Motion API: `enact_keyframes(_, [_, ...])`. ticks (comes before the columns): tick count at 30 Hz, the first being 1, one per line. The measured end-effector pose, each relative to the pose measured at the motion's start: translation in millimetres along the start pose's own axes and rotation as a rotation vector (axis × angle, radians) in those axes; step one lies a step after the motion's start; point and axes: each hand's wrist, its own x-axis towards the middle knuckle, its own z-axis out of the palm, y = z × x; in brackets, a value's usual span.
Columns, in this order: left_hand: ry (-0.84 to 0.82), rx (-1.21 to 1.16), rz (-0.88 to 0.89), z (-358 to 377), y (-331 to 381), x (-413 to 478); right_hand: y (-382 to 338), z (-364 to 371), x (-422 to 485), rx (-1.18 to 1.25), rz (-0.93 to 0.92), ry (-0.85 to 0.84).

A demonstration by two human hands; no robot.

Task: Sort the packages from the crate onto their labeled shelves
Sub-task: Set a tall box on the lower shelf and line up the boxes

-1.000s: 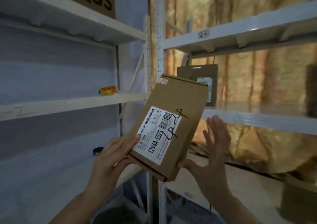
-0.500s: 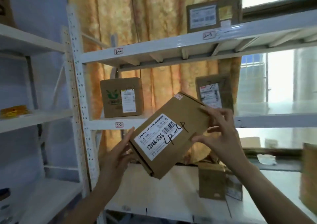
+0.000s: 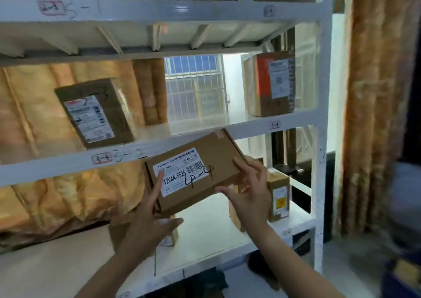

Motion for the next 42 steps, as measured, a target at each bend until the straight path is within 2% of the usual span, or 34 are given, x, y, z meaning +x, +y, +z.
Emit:
enact_keyframes(4, [0.03, 0.051, 0.011, 62.2, -23.4, 26.0, 61.9, -42.6, -1.6, -0.072, 0.066, -0.014])
enact_keyframes(9, [0.013, 0.225, -0.017, 99.8, -50.5, 40.3, 114.9, -56.8, -24.2, 0.028, 0.203, -0.079])
enact_keyframes(19, [-0.189, 0.524, 0.015, 85.6, -109.1, 79.3, 173.2, 6.3, -81.0, 0.046, 0.575, -0.394])
enact_keyframes(23, [-0.228, 0.417, -0.104, 69.6, -126.1, 105.5, 187.1, 40.0, -86.0, 0.056, 0.677, -0.479])
enact_keyframes(27, [-0.386, 0.496, 0.005, 69.3, -131.9, 131.6, 200.0, 66.9, -88.5, -0.008, 0.698, -0.557])
enact_keyframes(30, [-0.423, 0.52, 0.081, 69.6, -154.8, 154.4, 212.5, 87.1, -94.4, -0.051, 0.74, -0.664])
enact_keyframes(34, [-0.539, 0.727, 0.243, 76.0, -176.0, 183.9, 225.7, 109.9, -104.3, -0.066, 0.829, -0.706])
enact_keyframes(35, [-0.599, 0.776, 0.214, 80.2, -174.1, 190.1, 226.9, 114.2, -104.3, -0.065, 0.856, -0.717])
enact_keyframes(37, [-0.606, 0.85, 0.183, 89.3, -176.6, 203.5, 231.3, 120.5, -105.8, -0.03, 0.896, -0.747])
enact_keyframes(42, [-0.704, 1.084, 0.351, 109.8, -203.2, 223.5, 253.9, 123.8, -106.4, 0.01, 0.998, -0.785])
